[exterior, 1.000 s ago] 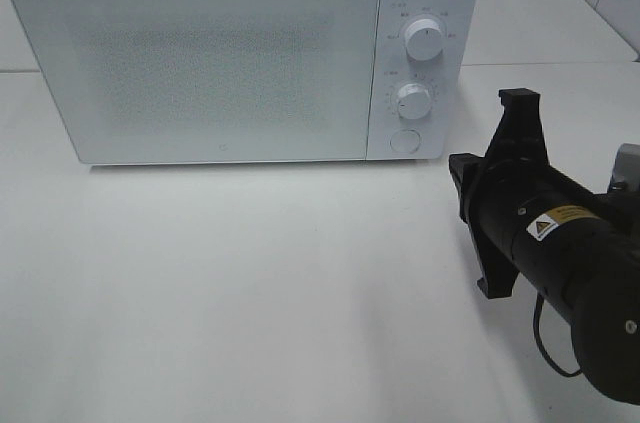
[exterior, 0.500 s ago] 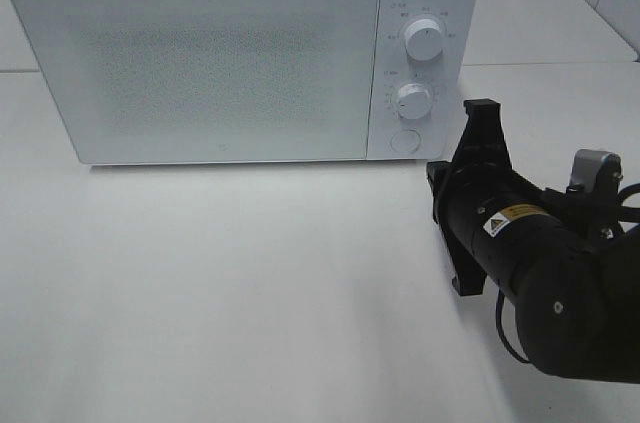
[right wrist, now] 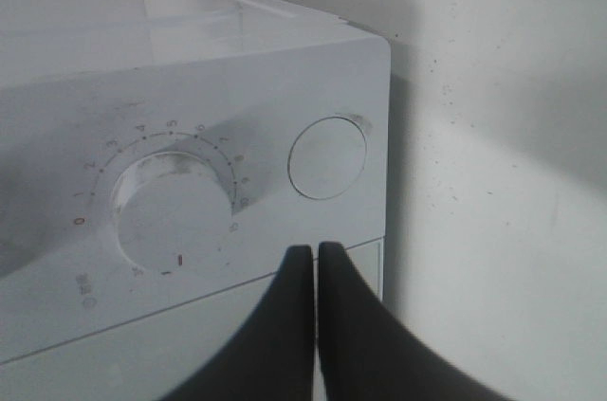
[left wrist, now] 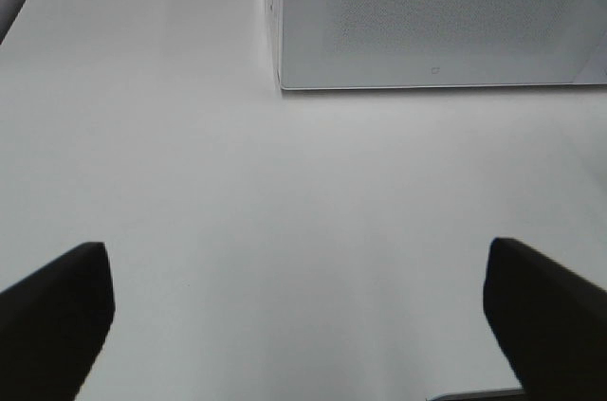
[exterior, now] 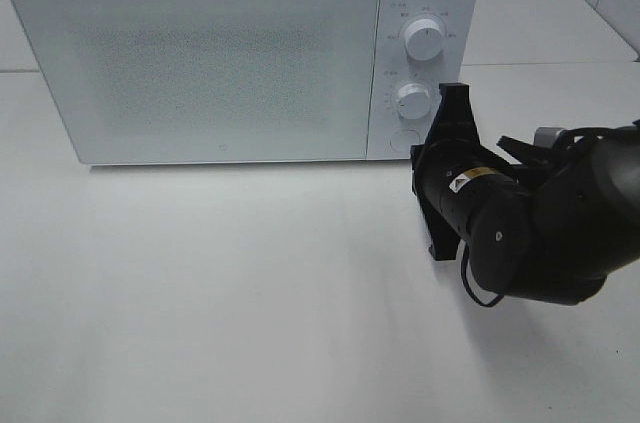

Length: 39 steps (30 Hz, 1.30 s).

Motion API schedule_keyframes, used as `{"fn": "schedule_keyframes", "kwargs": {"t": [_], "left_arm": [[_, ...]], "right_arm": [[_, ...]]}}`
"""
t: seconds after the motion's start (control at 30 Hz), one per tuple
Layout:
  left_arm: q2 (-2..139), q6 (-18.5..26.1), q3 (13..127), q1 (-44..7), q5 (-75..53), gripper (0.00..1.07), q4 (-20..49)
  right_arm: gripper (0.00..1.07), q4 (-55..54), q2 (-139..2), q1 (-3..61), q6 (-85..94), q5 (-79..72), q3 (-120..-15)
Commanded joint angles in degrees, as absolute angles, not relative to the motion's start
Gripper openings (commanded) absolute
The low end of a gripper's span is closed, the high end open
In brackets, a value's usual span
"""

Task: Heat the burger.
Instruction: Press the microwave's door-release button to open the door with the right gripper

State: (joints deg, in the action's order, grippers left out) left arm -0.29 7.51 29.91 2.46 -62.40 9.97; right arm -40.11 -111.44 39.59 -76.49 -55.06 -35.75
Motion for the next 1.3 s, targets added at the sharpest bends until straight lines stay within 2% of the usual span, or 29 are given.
{"fn": "schedule_keyframes", "kwargs": {"t": [0.03,0.27,1.3], "left_arm": [[-0.6,7.4,29.9,2.6,-61.7,0.98,10.3],[-0.6,7.4,29.9,2.6,-61.7,0.98,10.3],[-0.6,7.4,29.9,2.6,-61.7,0.98,10.3]], "right_arm": [[0.00,-38.2,-112.6,38.6,-76.5,-54.3,-37.8],[0.00,-37.4,-116.1,35.6,-76.4,-51.6,-42.7],[0.00,-39.5,-123.3,33.5,-73.1,-53.3,-50.9]]}}
